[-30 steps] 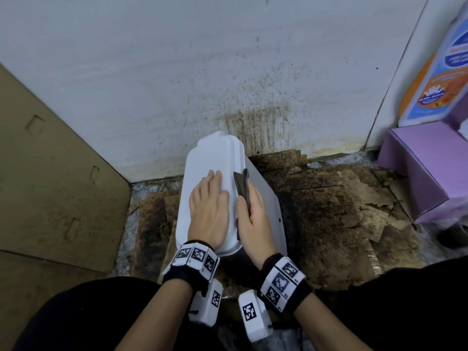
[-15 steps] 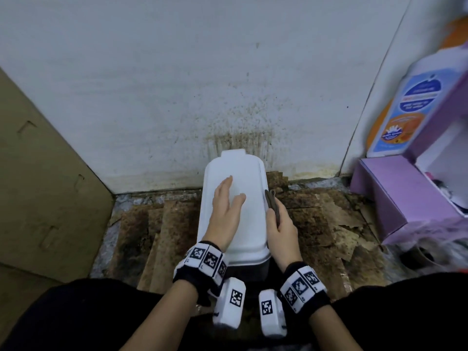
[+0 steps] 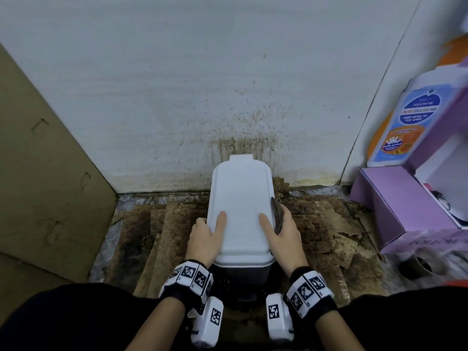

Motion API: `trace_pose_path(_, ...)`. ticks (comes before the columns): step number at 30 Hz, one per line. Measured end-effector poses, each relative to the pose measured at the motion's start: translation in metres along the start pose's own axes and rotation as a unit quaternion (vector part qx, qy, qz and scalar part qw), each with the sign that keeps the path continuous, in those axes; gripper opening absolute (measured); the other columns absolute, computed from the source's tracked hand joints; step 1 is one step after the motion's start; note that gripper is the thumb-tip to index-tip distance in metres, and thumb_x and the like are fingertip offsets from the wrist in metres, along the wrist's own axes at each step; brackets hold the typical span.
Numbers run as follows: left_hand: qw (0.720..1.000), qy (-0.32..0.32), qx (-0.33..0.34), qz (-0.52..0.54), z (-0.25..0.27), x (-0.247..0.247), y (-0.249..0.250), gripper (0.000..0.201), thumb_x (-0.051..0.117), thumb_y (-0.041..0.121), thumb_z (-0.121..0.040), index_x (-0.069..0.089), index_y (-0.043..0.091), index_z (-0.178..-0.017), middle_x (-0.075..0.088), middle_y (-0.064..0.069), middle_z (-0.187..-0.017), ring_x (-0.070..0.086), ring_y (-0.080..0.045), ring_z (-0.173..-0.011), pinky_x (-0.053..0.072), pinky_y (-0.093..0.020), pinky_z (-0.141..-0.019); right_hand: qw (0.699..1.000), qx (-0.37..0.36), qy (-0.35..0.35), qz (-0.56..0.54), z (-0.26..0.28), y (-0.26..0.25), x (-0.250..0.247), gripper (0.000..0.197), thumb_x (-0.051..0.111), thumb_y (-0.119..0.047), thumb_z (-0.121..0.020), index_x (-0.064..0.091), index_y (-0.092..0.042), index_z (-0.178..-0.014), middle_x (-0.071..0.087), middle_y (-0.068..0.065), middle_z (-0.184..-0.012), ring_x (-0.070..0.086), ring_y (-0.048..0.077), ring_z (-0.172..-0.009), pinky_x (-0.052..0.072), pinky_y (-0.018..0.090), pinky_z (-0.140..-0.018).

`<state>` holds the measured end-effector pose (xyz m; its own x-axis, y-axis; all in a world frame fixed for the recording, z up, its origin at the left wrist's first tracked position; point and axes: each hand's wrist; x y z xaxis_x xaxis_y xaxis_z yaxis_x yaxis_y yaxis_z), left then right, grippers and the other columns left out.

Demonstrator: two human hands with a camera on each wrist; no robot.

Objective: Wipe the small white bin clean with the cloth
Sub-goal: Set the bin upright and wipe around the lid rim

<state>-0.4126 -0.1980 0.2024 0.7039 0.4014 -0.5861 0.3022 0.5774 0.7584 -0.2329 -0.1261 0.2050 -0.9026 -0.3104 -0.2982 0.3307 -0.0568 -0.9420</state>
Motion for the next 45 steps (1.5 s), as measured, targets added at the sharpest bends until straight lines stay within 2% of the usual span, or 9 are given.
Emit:
trace_pose_path(7,0.999,-0.018,0.027,0.033,0.005,-0.007,0.006,0.055,0.060,0.070,-0.083,0.055,0.019,-0.103,0.065,0.004,-0.103,0.063,-0.011,-0.092,0.049,-0.031,-0.075,0.999,0.004,0.045,-0.009,0.008,0.000,0.003,0.073,0.064,-0.056,-0.087,0.035,-0.032,-0.149,0.045,-0.004,-0.134,0.038,0.020,-0.136,0.039,0.050,-0.112)
trace_pose_path(13,0.994,-0.043,0.090,0.055,0.001,-0.025,0.020,0.043,0.063,0.063,-0.086,0.064,0.026,-0.108,0.070,0.011,-0.100,0.066,-0.005,-0.089,0.049,-0.024,-0.069,0.984,0.043,0.160,-0.066,0.045,-0.008,0.026,0.074,0.063,-0.049,-0.091,0.028,-0.028,-0.153,0.034,0.000,-0.146,0.029,0.020,-0.140,0.034,0.041,-0.113)
trace_pose_path(17,0.990,-0.097,0.103,0.011,-0.009,-0.028,0.019,0.037,0.061,0.063,-0.088,0.066,0.033,-0.109,0.070,0.014,-0.104,0.066,-0.003,-0.094,0.050,-0.023,-0.077,0.976,0.071,0.200,-0.040,0.061,-0.008,0.047,0.079,0.058,-0.050,-0.093,0.018,-0.023,-0.156,0.028,0.004,-0.153,0.020,0.018,-0.140,0.028,0.041,-0.114)
trace_pose_path(25,0.996,-0.016,0.085,-0.022,-0.014,-0.018,0.005,0.039,0.055,0.068,-0.088,0.065,0.036,-0.107,0.063,0.006,-0.109,0.060,-0.015,-0.099,0.048,-0.037,-0.088,0.987,0.052,0.154,-0.019,0.048,-0.006,0.055,0.083,0.048,-0.053,-0.096,0.004,-0.022,-0.159,0.017,0.000,-0.158,0.013,0.015,-0.140,0.024,0.038,-0.116)
trace_pose_path(29,0.994,0.076,0.062,-0.046,0.004,-0.006,-0.004,0.061,0.039,0.069,-0.094,0.055,0.022,-0.130,0.055,-0.001,-0.126,0.055,-0.023,-0.113,0.044,-0.040,-0.096,0.991,0.070,0.094,-0.058,0.022,-0.012,0.029,0.086,0.045,-0.057,-0.097,-0.003,-0.024,-0.160,0.008,-0.004,-0.163,0.004,0.016,-0.148,0.019,0.044,-0.121)
trace_pose_path(32,0.994,0.106,0.011,0.016,0.021,0.007,-0.012,0.083,0.044,0.075,-0.085,0.044,0.009,-0.136,0.051,-0.011,-0.133,0.052,-0.030,-0.120,0.045,-0.047,-0.100,0.993,0.079,0.050,-0.073,-0.007,-0.020,0.006,0.089,0.047,-0.056,-0.098,-0.007,-0.022,-0.159,0.002,-0.004,-0.164,-0.004,0.017,-0.151,0.017,0.046,-0.120)
trace_pose_path(38,0.986,0.085,-0.080,0.123,0.028,0.023,-0.027,0.107,0.052,0.090,-0.066,0.045,0.001,-0.125,0.056,-0.012,-0.129,0.056,-0.030,-0.116,0.047,-0.043,-0.099,0.995,0.085,0.024,-0.040,-0.067,-0.033,-0.022,0.094,0.048,-0.063,-0.095,-0.009,-0.023,-0.159,-0.008,0.005,-0.167,-0.010,0.029,-0.153,0.012,0.055,-0.120)
trace_pose_path(41,0.980,0.075,-0.069,0.173,0.034,0.023,-0.025,0.116,0.053,0.098,-0.051,0.052,0.007,-0.123,0.063,0.000,-0.118,0.062,-0.017,-0.105,0.050,-0.034,-0.089,0.999,0.055,0.002,0.000,-0.089,-0.034,-0.037,0.097,0.054,-0.072,-0.085,0.010,-0.026,-0.159,0.016,0.003,-0.165,0.011,0.033,-0.152,0.020,0.059,-0.120)
trace_pose_path(45,0.975,0.058,-0.102,0.188,0.048,0.030,-0.012,0.079,0.066,0.067,-0.079,0.030,0.009,-0.119,0.049,0.001,-0.119,0.051,-0.018,-0.106,0.039,-0.030,-0.087,0.999,0.022,-0.021,-0.015,-0.104,-0.030,-0.046,0.080,0.068,-0.060,-0.084,0.035,-0.025,-0.147,0.049,0.001,-0.144,0.052,0.025,-0.125,0.047,0.047,-0.103)
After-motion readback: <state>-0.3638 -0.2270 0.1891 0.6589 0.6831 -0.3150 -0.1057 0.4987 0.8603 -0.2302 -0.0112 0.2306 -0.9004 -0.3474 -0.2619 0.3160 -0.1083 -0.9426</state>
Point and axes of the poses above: each hand's wrist, its own z-axis away from the middle knuckle, its own x-axis out of the palm, y = z × x
